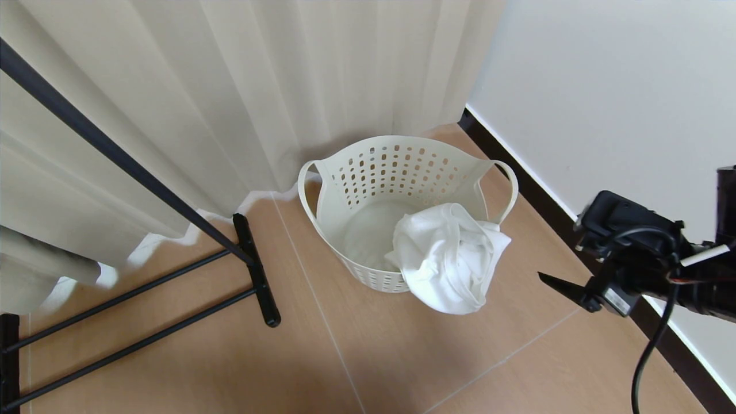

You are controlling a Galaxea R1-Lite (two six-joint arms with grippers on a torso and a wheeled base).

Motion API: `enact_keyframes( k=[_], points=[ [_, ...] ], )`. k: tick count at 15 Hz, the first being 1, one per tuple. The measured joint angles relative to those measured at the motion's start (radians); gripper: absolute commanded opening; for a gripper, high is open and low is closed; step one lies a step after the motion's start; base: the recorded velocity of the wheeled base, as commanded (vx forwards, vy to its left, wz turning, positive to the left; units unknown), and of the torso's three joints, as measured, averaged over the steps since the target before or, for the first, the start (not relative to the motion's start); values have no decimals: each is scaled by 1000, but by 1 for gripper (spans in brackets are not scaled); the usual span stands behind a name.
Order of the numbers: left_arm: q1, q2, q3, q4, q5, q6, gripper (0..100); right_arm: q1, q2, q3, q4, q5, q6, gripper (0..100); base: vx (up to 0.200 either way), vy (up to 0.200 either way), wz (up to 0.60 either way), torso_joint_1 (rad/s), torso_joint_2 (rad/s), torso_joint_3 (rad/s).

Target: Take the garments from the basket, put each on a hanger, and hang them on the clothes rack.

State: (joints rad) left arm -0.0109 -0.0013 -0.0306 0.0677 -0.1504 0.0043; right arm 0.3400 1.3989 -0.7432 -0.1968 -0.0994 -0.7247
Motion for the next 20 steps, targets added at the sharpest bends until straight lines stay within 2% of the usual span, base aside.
enact_keyframes(
  k=[3,8,16,20],
  points=[
    [0,0,0,0,0,0,100,-3,134,-126,-1,-40,-43,100,0,0,0,0,0,0],
    [0,0,0,0,0,0,100,-5,322,-297,-15,-88,-43,100,0,0,0,0,0,0],
    [0,0,0,0,0,0,100,-23,551,-541,-17,-145,11,100,0,0,0,0,0,0],
    [0,0,0,0,0,0,100,-24,614,-625,-13,-150,34,100,0,0,0,0,0,0]
  ],
)
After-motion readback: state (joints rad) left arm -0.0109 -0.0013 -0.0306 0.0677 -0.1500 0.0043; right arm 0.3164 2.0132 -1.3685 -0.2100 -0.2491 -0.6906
